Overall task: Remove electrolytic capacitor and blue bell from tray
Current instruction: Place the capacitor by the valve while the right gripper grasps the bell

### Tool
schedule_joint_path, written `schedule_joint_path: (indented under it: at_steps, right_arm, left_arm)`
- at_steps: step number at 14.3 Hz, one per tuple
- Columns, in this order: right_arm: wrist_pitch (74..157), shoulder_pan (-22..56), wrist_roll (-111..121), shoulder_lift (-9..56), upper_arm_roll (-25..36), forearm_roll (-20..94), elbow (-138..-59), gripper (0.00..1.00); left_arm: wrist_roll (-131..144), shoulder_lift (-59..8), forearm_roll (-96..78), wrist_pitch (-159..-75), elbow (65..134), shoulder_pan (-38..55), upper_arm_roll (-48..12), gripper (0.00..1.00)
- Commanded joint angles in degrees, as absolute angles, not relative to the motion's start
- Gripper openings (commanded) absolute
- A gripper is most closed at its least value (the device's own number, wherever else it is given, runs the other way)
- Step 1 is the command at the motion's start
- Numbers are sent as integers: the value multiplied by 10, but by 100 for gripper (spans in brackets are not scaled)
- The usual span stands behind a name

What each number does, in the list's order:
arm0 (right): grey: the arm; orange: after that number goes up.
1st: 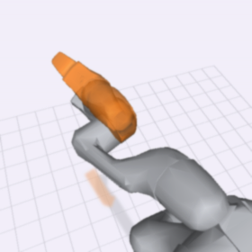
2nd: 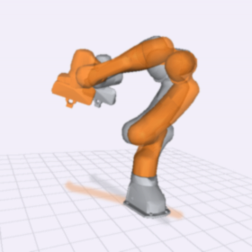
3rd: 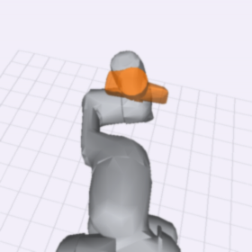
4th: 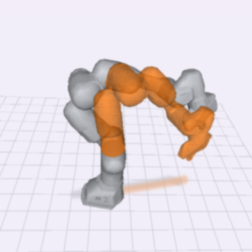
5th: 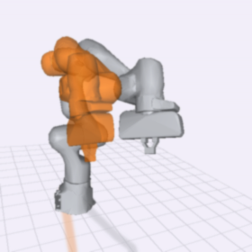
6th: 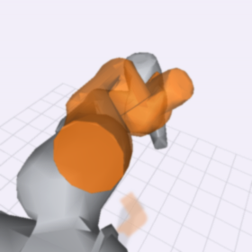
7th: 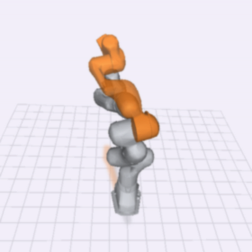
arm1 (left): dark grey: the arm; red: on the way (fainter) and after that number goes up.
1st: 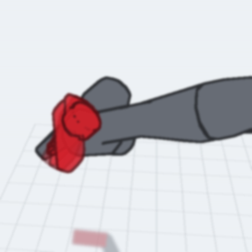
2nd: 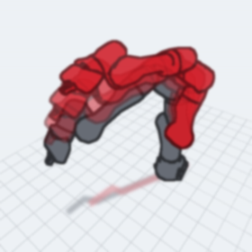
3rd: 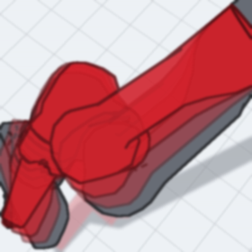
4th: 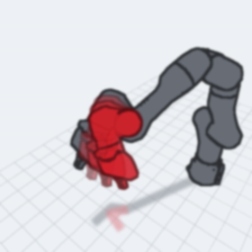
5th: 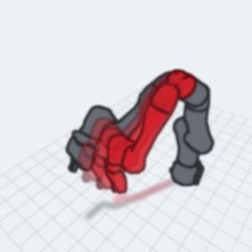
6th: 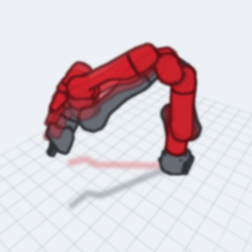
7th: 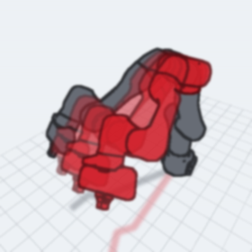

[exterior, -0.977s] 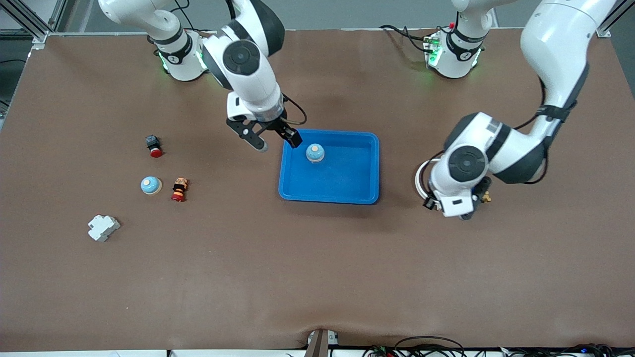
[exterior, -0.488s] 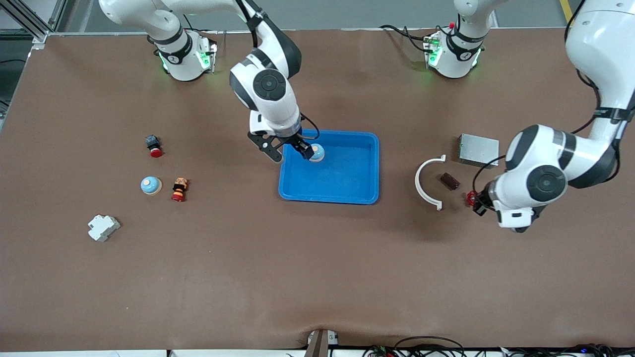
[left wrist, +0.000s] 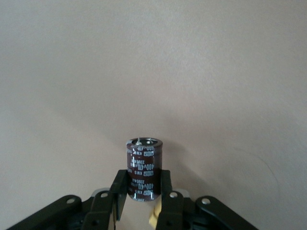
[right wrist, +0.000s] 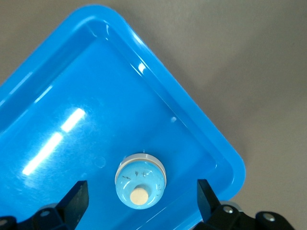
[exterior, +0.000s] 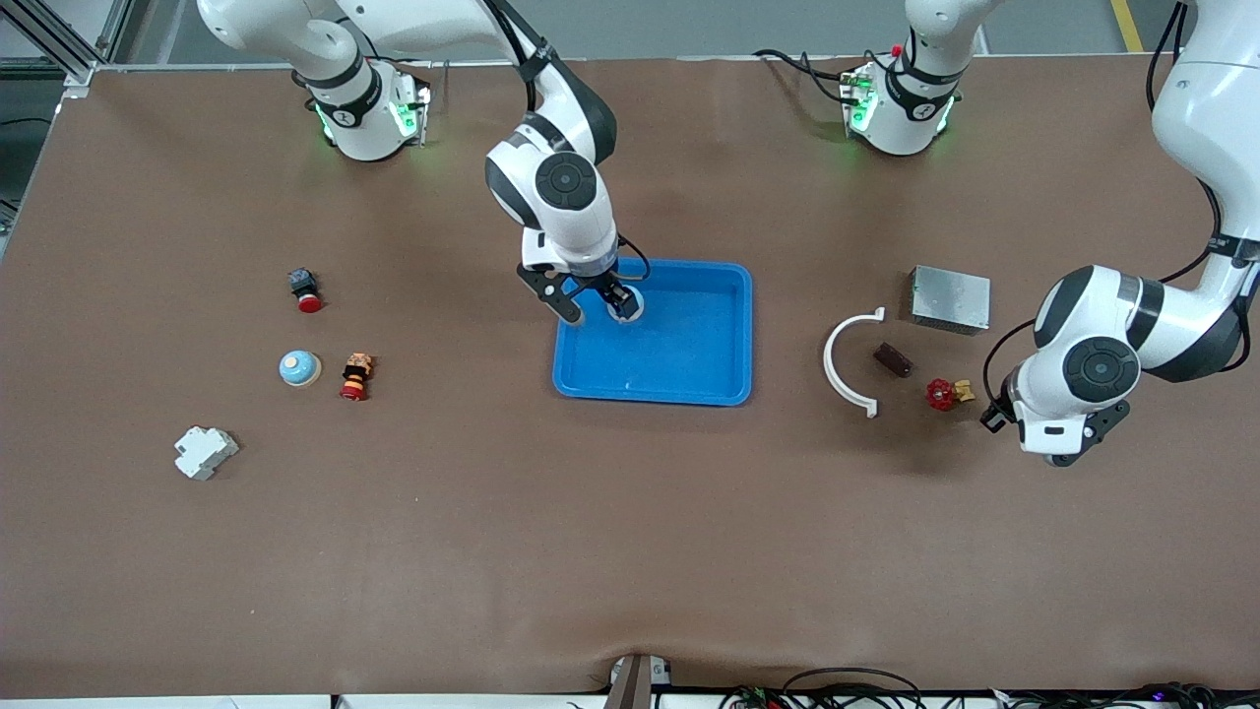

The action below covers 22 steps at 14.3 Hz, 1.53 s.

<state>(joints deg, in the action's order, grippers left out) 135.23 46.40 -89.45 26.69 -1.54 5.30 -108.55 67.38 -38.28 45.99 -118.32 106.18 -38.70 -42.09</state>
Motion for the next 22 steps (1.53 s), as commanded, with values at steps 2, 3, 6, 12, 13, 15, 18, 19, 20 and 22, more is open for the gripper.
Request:
schedule_joint_path:
  at_steps: [2, 3, 6, 12, 13, 15, 18, 19, 20, 22]
  right_arm:
    - [1371, 485, -944, 293, -6, 26, -1072, 100]
    - [1377, 486, -952, 296, -7, 21, -1072, 100]
    - [1390, 492, -961, 309, -6, 19, -1071, 100]
    - [1410, 500, -994, 362, -5, 8, -1035, 100]
    - [1410, 500, -1003, 369, -5, 4, -1029, 100]
    - [1410, 500, -1015, 378, -5, -9, -1019, 100]
    - [1410, 501, -1017, 378, -6, -9, -1018, 100]
    - [1410, 501, -1017, 378, -6, -10, -1019, 100]
    - [1410, 501, -1017, 379, -6, -11, -1019, 100]
    - [1410, 501, -1018, 380, -6, -14, -1019, 100]
  left_arm:
    - [667, -382, 486, -1197, 1079, -401, -429, 0]
    - [666, -382, 487, -1208, 1085, -402, -429, 0]
    - [611, -383, 488, -1230, 1096, -434, -429, 0]
    - [599, -388, 487, -1245, 1101, -437, -429, 9]
    - [598, -386, 487, -1246, 1101, -437, -429, 31]
    - [598, -381, 487, -1245, 1099, -437, -430, 78]
    - [599, -358, 484, -1246, 1093, -437, -435, 100]
    - [599, -352, 484, -1245, 1085, -436, -443, 100]
    - [599, -350, 483, -1243, 1076, -437, -455, 100]
    - [582, -332, 479, -1241, 1072, -438, -469, 100]
